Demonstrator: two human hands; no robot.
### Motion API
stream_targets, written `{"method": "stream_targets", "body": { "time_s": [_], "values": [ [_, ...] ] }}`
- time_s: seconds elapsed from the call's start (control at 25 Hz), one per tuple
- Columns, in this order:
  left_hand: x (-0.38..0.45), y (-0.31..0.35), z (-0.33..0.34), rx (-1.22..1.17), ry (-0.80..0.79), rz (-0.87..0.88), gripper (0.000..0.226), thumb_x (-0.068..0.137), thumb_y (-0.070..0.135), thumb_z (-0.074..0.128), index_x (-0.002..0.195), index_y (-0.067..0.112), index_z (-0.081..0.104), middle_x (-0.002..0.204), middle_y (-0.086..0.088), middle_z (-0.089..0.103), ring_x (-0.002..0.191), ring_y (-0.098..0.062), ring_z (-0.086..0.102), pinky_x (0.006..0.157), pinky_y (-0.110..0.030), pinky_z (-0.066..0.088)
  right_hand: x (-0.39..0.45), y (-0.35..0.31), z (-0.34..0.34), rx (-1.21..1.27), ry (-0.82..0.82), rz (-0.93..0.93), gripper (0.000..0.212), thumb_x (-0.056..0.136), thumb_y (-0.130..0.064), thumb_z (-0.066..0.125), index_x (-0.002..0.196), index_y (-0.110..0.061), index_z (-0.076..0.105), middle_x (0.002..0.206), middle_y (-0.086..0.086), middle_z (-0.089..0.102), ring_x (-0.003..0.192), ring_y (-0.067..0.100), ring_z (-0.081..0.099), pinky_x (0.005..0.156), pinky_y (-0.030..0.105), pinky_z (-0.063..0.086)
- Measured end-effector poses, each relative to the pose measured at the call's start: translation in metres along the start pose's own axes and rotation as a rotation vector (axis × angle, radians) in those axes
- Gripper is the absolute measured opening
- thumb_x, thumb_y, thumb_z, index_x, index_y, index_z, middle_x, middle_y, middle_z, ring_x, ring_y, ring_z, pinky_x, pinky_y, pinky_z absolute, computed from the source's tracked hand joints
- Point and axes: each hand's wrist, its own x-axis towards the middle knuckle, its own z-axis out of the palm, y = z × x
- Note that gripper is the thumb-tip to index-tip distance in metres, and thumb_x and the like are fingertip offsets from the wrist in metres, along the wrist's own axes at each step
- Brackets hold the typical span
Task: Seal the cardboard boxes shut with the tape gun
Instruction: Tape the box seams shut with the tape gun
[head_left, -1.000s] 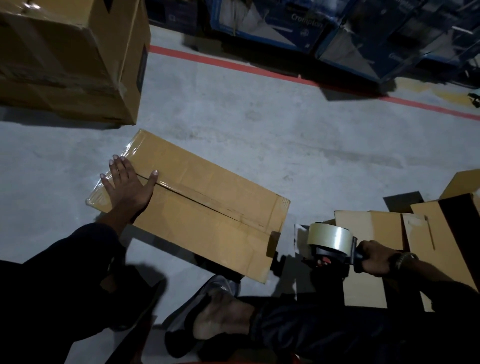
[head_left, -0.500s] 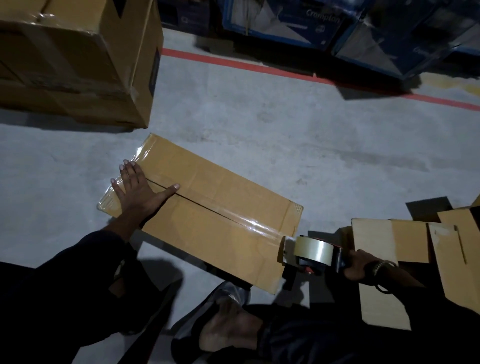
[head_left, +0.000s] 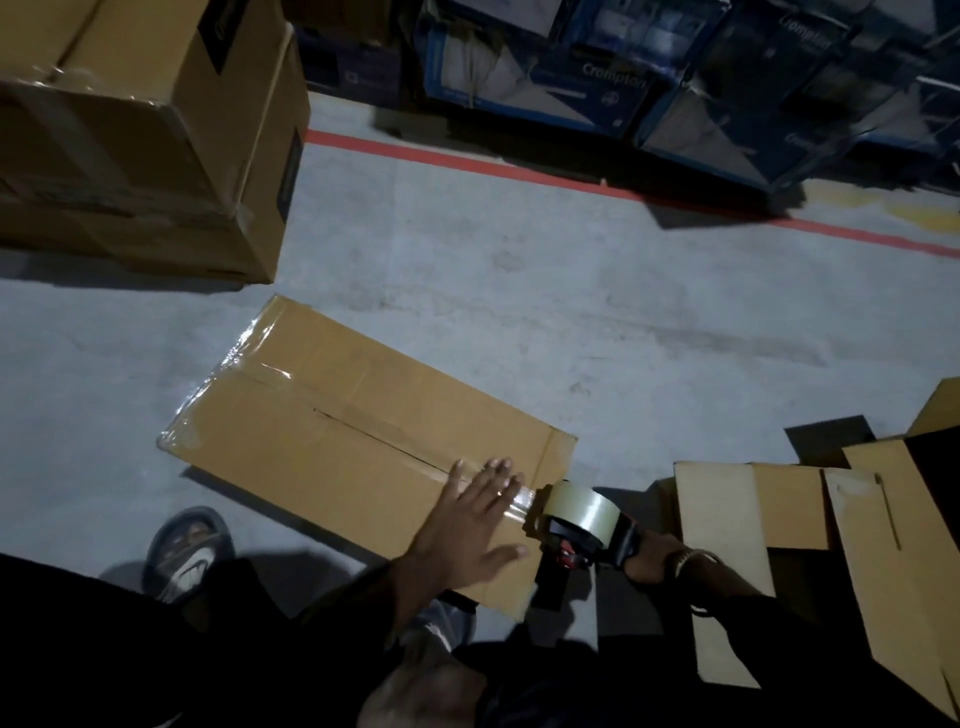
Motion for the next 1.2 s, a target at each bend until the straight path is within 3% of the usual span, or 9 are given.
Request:
{"method": "stream_targets", "body": {
  "time_s": [0.12, 0.28, 0.4, 0.6, 0.68, 0.84, 0.96, 1.04, 1.2],
  "values": [
    [0.014, 0.043, 0.012, 0.119, -0.050, -0.022, 0.123, 0.078, 0.099, 0.025, 0.167, 0.018, 0.001, 0.172, -0.009, -0.020, 0.159, -0.025, -0.021, 0.121, -0.071, -0.006, -0.006, -0.007, 0.006, 0.073, -0.004, 0.083, 0.044, 0.103, -0.024, 0.053, 0.142, -0.005, 0.054, 0.144, 0.017, 0.055, 0.135, 0.031, 0.052, 0.108, 0.034, 0.042],
    [0.015, 0.059, 0.009, 0.174, -0.082, -0.115, 0.106, 0.085, 0.077, 0.038, 0.167, 0.022, -0.001, 0.168, -0.018, -0.028, 0.157, -0.035, -0.024, 0.117, -0.075, -0.003, 0.005, -0.001, 0.019, 0.040, -0.128, 0.000, 0.022, 0.100, -0.020, 0.060, 0.122, -0.021, 0.058, 0.122, 0.017, 0.066, 0.111, 0.022, 0.058, 0.088, 0.028, 0.045],
    [0.016, 0.061, 0.012, 0.129, -0.043, -0.122, 0.101, 0.089, 0.064, 0.039, 0.166, 0.022, -0.010, 0.170, -0.020, -0.023, 0.158, -0.036, -0.019, 0.116, -0.076, 0.000, 0.010, 0.012, 0.020, 0.050, -0.124, 0.003, 0.040, 0.100, -0.023, 0.053, 0.140, -0.019, 0.055, 0.143, 0.015, 0.058, 0.128, 0.031, 0.056, 0.092, 0.027, 0.043],
    [0.017, 0.062, 0.015, 0.058, -0.019, -0.129, 0.099, 0.089, 0.058, 0.041, 0.165, 0.022, -0.012, 0.172, -0.018, -0.015, 0.160, -0.033, -0.011, 0.119, -0.073, 0.002, 0.003, 0.008, 0.017, 0.107, -0.042, 0.004, 0.062, 0.087, -0.042, 0.041, 0.143, -0.019, 0.054, 0.147, 0.013, 0.055, 0.133, 0.033, 0.054, 0.104, 0.033, 0.043],
    [0.015, 0.062, 0.015, 0.069, -0.023, -0.134, 0.098, 0.090, 0.057, 0.039, 0.165, 0.022, -0.013, 0.171, -0.018, -0.018, 0.160, -0.033, -0.012, 0.119, -0.072, 0.001, 0.019, 0.008, 0.027, 0.115, -0.104, 0.033, 0.072, 0.079, -0.046, 0.040, 0.145, -0.020, 0.052, 0.147, 0.014, 0.055, 0.133, 0.033, 0.054, 0.105, 0.034, 0.044],
    [0.019, 0.063, 0.013, 0.072, -0.049, -0.136, 0.096, 0.091, 0.059, 0.036, 0.166, 0.021, -0.012, 0.171, -0.018, -0.020, 0.160, -0.033, -0.013, 0.119, -0.072, 0.000, 0.038, 0.015, 0.037, 0.110, -0.187, 0.041, 0.068, 0.080, -0.047, 0.049, 0.142, -0.019, 0.056, 0.143, 0.014, 0.059, 0.126, 0.031, 0.059, 0.095, 0.031, 0.047],
    [0.016, 0.060, 0.016, 0.088, -0.038, -0.147, 0.096, 0.092, 0.061, 0.036, 0.165, 0.021, -0.012, 0.171, -0.017, -0.020, 0.160, -0.032, -0.013, 0.119, -0.072, 0.002, 0.017, 0.005, 0.018, 0.119, -0.096, 0.079, 0.059, 0.083, -0.040, 0.053, 0.137, -0.016, 0.060, 0.138, 0.014, 0.062, 0.125, 0.032, 0.060, 0.087, 0.028, 0.048],
    [0.017, 0.060, 0.016, 0.062, -0.021, -0.132, 0.094, 0.094, 0.060, 0.036, 0.166, 0.023, -0.012, 0.172, -0.016, -0.019, 0.160, -0.031, -0.011, 0.119, -0.071, 0.003, 0.011, 0.006, 0.015, 0.169, -0.039, 0.093, 0.068, 0.074, -0.045, 0.049, 0.137, -0.020, 0.060, 0.139, 0.014, 0.062, 0.126, 0.032, 0.060, 0.092, 0.029, 0.049],
    [0.016, 0.058, 0.018, 0.036, -0.002, -0.116, 0.094, 0.094, 0.059, 0.038, 0.166, 0.024, -0.011, 0.172, -0.016, -0.016, 0.160, -0.032, -0.010, 0.119, -0.072, 0.005, 0.008, 0.004, 0.030, 0.218, -0.035, 0.149, 0.063, 0.082, -0.049, 0.052, 0.137, -0.020, 0.059, 0.140, 0.016, 0.061, 0.128, 0.034, 0.058, 0.100, 0.032, 0.048]
  ]
}}
